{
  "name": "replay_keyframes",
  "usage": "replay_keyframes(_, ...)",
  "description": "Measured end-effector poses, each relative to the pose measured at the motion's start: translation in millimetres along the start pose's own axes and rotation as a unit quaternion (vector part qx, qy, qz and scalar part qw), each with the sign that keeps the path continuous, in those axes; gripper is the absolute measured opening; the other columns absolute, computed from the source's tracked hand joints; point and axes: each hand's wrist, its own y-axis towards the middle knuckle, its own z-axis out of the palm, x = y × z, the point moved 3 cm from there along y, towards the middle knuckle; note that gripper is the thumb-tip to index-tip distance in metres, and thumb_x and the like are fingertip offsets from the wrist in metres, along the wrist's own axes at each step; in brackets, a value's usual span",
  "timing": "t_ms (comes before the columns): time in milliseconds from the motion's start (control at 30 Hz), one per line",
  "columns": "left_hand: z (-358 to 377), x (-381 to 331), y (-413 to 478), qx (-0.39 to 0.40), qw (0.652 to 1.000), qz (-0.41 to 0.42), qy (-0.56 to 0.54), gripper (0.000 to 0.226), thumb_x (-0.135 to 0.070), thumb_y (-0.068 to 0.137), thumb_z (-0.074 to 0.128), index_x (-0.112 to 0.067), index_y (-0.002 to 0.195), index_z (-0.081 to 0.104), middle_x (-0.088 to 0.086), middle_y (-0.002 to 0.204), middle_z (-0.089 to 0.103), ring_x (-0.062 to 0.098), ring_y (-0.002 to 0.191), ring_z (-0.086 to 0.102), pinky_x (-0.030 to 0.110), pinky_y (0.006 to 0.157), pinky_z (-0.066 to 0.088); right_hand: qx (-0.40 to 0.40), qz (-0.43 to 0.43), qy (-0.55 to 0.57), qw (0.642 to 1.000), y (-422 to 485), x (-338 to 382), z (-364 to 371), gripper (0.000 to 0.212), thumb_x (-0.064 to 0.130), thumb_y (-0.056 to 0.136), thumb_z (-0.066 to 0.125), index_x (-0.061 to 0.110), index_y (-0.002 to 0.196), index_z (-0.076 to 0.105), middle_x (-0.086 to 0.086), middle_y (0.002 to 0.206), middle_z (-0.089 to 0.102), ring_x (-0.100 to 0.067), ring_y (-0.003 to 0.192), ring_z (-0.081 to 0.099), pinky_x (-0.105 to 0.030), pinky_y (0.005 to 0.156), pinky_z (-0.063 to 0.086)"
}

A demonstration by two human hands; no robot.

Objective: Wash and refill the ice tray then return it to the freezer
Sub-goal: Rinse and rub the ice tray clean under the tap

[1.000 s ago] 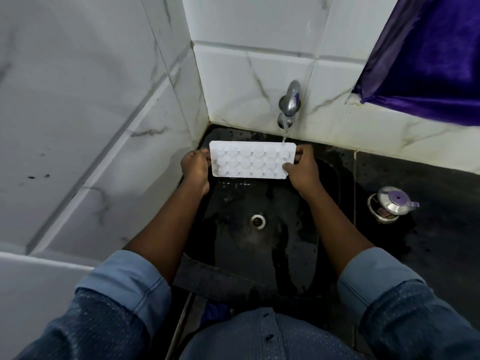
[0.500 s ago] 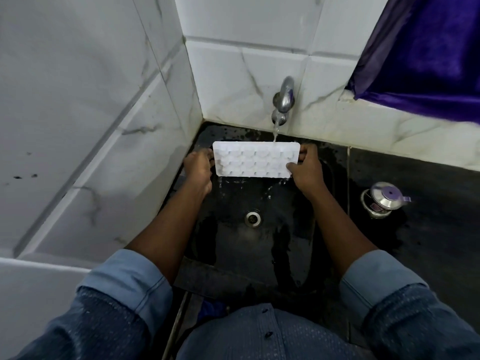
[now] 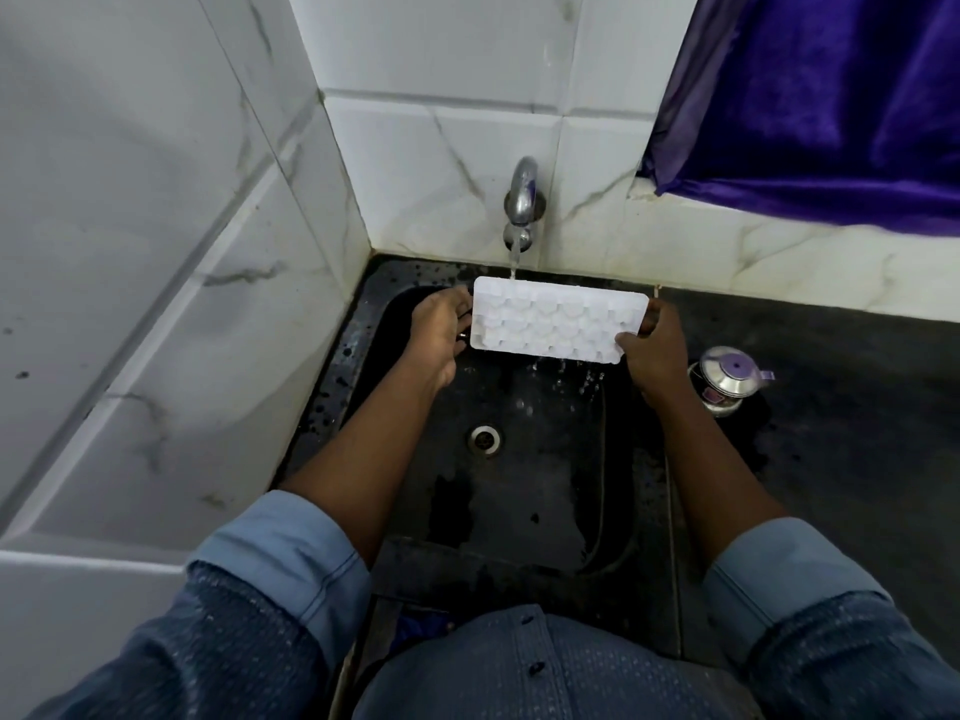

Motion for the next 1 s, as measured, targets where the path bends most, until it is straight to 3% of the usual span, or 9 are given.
replay_keyframes(167, -3, -5, -9, 0.017, 1.0, 0.006, 0.011, 0.032, -0.03, 0.097, 0.058, -0.02, 0.125, 0.071, -0.009, 0.116, 0.078, 0.014, 0.113, 0.069, 0.042, 0.101, 0.04, 0.003, 0.002, -0.009, 1.0, -1, 1, -2, 0.052, 0.0, 0.083, 0.067, 0.01, 0.133, 0.056, -0.003, 0.115, 0.069, -0.023, 0.106, 0.068, -0.04, 0.094, 0.055)
replay_keyframes(300, -17, -2, -13, 0.002, 1.0, 0.006, 0.001, 0.03, -0.032, 0.101, 0.057, -0.02, 0.122, 0.073, -0.008, 0.115, 0.078, 0.015, 0.113, 0.07, 0.043, 0.102, 0.041, 0.023, -0.019, -0.007, 1.0, -10, 11, 8, 0.045, -0.001, 0.085, 0.066, 0.011, 0.127, 0.057, -0.003, 0.114, 0.067, -0.023, 0.105, 0.067, -0.034, 0.087, 0.053)
replay_keyframes(433, -33, -1, -17, -0.012, 0.999, -0.006, -0.052, 0.02, -0.029, 0.105, 0.052, -0.023, 0.098, 0.071, -0.012, 0.097, 0.076, 0.01, 0.094, 0.067, 0.036, 0.092, 0.045, 0.066, -0.036, 0.009, 0.997, -22, 26, 25, 0.052, -0.005, 0.085, 0.059, 0.02, 0.131, 0.061, 0.003, 0.115, 0.07, -0.018, 0.106, 0.068, -0.035, 0.092, 0.056)
replay_keyframes(533, -46, -3, -19, -0.026, 0.997, -0.002, -0.068, 0.021, -0.029, 0.105, 0.052, -0.023, 0.103, 0.072, -0.016, 0.083, 0.079, 0.008, 0.089, 0.068, 0.032, 0.083, 0.049, 0.097, -0.033, 0.008, 0.995, -25, 34, 36, 0.057, -0.002, 0.08, 0.055, 0.035, 0.123, 0.065, 0.008, 0.111, 0.074, -0.016, 0.104, 0.071, -0.045, 0.095, 0.06)
replay_keyframes(700, -66, -9, -35, -0.06, 0.995, 0.012, -0.074, 0.039, -0.032, 0.1, 0.059, -0.018, 0.136, 0.069, -0.005, 0.124, 0.077, 0.018, 0.121, 0.068, 0.043, 0.115, 0.044, 0.164, -0.043, -0.006, 0.985, -34, 52, 51, 0.057, 0.01, 0.076, 0.055, 0.029, 0.129, 0.065, 0.006, 0.118, 0.074, -0.017, 0.109, 0.07, -0.049, 0.098, 0.058)
replay_keyframes(767, -71, -7, -36, -0.067, 0.994, 0.014, -0.082, 0.044, -0.031, 0.098, 0.061, -0.018, 0.14, 0.067, -0.002, 0.132, 0.074, 0.02, 0.128, 0.065, 0.047, 0.119, 0.042, 0.173, -0.046, -0.005, 0.984, -39, 60, 56, 0.057, 0.009, 0.079, 0.057, 0.026, 0.133, 0.064, 0.004, 0.12, 0.073, -0.018, 0.11, 0.069, -0.045, 0.099, 0.057)
replay_keyframes(833, -76, -10, -43, -0.075, 0.993, 0.024, -0.093, 0.039, -0.029, 0.1, 0.06, -0.015, 0.135, 0.069, -0.003, 0.123, 0.077, 0.018, 0.118, 0.069, 0.043, 0.113, 0.047, 0.179, -0.04, 0.015, 0.983, -46, 68, 58, 0.054, 0.005, 0.083, 0.059, 0.024, 0.134, 0.063, 0.004, 0.121, 0.072, -0.016, 0.11, 0.069, -0.04, 0.097, 0.057)
replay_keyframes(933, -80, -10, -48, -0.078, 0.988, 0.033, -0.127, 0.024, -0.022, 0.105, 0.052, -0.012, 0.098, 0.073, -0.006, 0.075, 0.079, 0.01, 0.069, 0.073, 0.027, 0.072, 0.058, 0.172, -0.015, 0.071, 0.982, -53, 73, 61, 0.043, 0.005, 0.09, 0.061, 0.02, 0.13, 0.061, 0.005, 0.118, 0.07, -0.011, 0.106, 0.068, -0.034, 0.093, 0.056)
replay_keyframes(1000, -85, -11, -51, -0.109, 0.981, 0.032, -0.161, 0.023, -0.019, 0.104, 0.054, -0.014, 0.085, 0.067, -0.002, 0.07, 0.074, 0.014, 0.064, 0.068, 0.027, 0.068, 0.053, 0.154, 0.005, 0.107, 0.982, -56, 73, 61, 0.032, 0.015, 0.095, 0.063, 0.017, 0.127, 0.059, 0.004, 0.114, 0.067, -0.011, 0.099, 0.065, -0.034, 0.089, 0.052)
